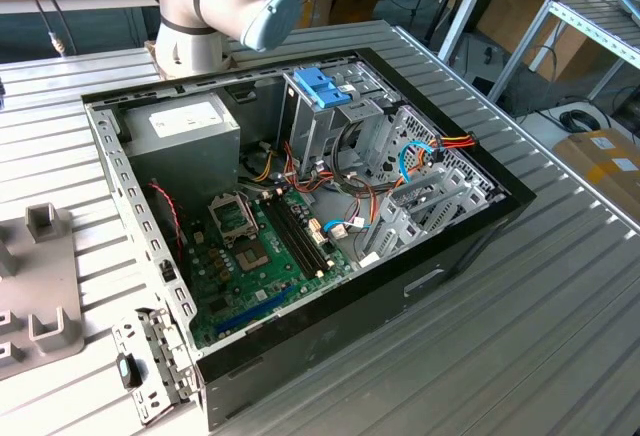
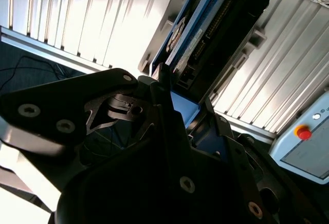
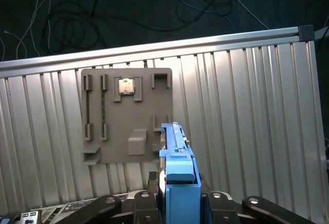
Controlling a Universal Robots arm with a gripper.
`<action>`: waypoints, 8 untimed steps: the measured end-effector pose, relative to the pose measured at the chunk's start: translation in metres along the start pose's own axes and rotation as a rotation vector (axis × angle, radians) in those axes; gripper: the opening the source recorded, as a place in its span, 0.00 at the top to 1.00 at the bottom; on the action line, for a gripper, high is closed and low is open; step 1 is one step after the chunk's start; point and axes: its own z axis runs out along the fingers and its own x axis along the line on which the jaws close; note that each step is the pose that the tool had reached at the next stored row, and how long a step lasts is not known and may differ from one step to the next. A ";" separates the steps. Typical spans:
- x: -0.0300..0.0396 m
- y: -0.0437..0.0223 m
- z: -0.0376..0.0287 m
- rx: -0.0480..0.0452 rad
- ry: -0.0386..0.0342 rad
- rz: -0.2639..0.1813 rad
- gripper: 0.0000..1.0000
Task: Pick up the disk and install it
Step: 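Pick up the disk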
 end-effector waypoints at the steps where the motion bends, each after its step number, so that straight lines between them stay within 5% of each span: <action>1: -0.0001 -0.0006 0.0000 0.0000 0.0000 0.000 0.63; 8: -0.0008 -0.0059 0.0001 -0.0001 0.0000 0.000 0.63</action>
